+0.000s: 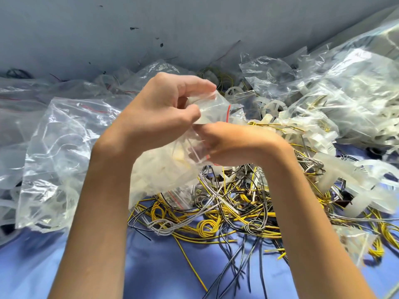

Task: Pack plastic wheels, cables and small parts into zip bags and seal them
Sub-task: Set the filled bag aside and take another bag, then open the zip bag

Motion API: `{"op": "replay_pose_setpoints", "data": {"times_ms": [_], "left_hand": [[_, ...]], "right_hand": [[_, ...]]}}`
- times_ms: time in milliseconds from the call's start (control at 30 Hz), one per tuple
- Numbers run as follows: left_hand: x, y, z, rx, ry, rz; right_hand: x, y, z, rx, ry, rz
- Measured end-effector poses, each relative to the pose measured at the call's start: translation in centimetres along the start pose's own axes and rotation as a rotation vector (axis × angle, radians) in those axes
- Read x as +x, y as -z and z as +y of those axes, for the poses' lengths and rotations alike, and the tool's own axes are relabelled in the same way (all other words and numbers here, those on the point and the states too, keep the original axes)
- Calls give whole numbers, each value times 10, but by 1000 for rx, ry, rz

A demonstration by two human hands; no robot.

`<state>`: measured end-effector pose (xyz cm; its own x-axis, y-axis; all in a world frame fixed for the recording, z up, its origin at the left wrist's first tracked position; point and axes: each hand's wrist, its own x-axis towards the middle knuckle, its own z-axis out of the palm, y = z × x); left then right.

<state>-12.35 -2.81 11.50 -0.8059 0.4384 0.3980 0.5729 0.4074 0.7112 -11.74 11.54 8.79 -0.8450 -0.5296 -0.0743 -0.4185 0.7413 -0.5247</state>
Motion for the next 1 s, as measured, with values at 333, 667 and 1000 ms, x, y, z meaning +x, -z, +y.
{"op": "replay_pose_setpoints", "data": {"times_ms": [333,667,1000], "left_hand": [[1,13,-5,211,95,357],[-3,20,-5,326,177,615],[-5,27,-12,354,217,599]], "right_hand": [[-7,6,-6,340,127,102],[-2,14,11,274,-42,645],[-9,9,29,-243,-374,-106]]}}
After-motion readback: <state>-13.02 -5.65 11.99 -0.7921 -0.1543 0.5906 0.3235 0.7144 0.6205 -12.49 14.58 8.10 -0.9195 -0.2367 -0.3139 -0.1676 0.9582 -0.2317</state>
